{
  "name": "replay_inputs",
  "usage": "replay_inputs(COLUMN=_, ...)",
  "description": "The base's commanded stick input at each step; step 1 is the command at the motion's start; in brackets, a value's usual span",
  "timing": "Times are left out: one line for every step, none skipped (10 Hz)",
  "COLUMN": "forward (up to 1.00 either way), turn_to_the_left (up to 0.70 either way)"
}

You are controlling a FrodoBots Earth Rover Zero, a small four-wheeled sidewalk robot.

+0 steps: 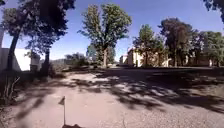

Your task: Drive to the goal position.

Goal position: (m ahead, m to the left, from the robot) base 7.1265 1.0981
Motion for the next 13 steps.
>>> replay_inputs(forward=0.42, turn_to_the_left=0.0)
replay_inputs(forward=0.45, turn_to_the_left=0.0)
replay_inputs(forward=0.45, turn_to_the_left=0.0)
replay_inputs(forward=0.45, turn_to_the_left=0.0)
replay_inputs(forward=0.45, turn_to_the_left=0.0)
replay_inputs(forward=0.45, turn_to_the_left=0.0)
replay_inputs(forward=0.45, turn_to_the_left=0.0)
replay_inputs(forward=0.45, turn_to_the_left=0.0)
replay_inputs(forward=0.44, turn_to_the_left=0.0)
replay_inputs(forward=0.45, turn_to_the_left=0.0)
replay_inputs(forward=0.45, turn_to_the_left=0.0)
replay_inputs(forward=0.45, turn_to_the_left=0.0)
replay_inputs(forward=0.45, turn_to_the_left=0.0)
